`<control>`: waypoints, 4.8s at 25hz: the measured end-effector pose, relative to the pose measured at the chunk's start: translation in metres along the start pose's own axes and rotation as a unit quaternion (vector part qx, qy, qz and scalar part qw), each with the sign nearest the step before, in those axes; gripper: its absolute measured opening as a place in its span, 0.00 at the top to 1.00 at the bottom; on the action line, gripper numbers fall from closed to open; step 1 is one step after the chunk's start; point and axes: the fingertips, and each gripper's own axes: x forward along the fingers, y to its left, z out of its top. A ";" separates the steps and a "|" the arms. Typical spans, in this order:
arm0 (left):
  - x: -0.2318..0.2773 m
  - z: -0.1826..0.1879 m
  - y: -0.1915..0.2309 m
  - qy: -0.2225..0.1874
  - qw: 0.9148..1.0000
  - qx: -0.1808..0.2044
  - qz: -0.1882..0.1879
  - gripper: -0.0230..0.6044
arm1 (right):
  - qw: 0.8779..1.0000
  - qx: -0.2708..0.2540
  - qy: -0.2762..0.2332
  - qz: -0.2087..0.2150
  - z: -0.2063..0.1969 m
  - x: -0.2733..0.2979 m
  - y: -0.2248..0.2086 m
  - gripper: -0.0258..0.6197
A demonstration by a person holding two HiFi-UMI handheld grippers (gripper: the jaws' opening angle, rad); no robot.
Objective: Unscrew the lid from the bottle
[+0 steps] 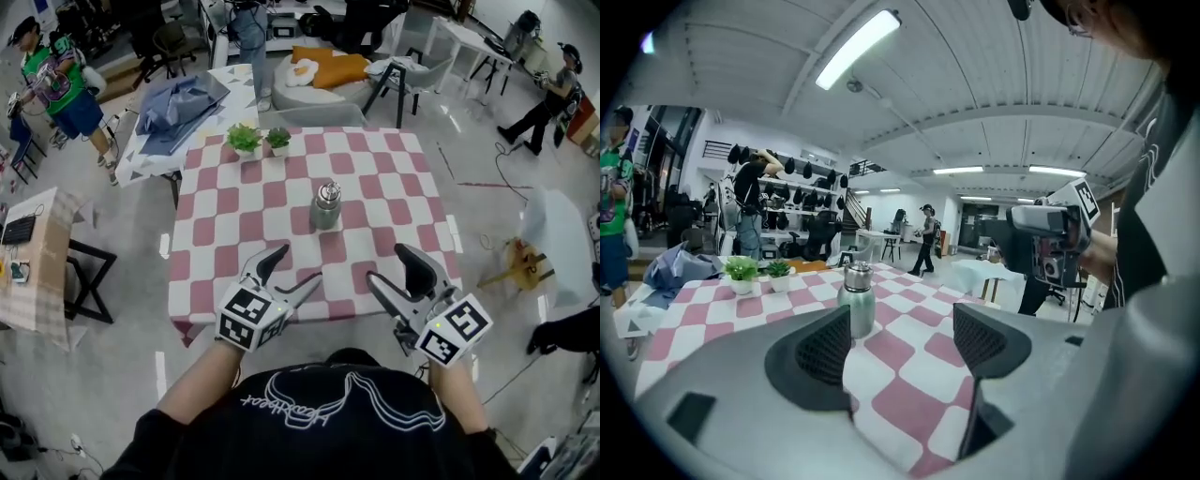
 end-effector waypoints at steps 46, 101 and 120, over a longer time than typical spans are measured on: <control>0.164 -0.032 0.081 0.036 0.998 0.029 -0.047 0.41 | 0.986 -0.014 0.126 0.104 -0.068 0.171 -0.091 0.51; 0.154 -0.033 0.078 0.098 0.938 0.141 -0.301 0.42 | 0.868 -0.179 0.198 0.418 -0.077 0.191 -0.074 0.58; 0.155 -0.033 0.077 0.076 0.966 0.100 -0.226 0.42 | 0.918 -0.157 0.142 0.336 -0.060 0.189 -0.083 0.45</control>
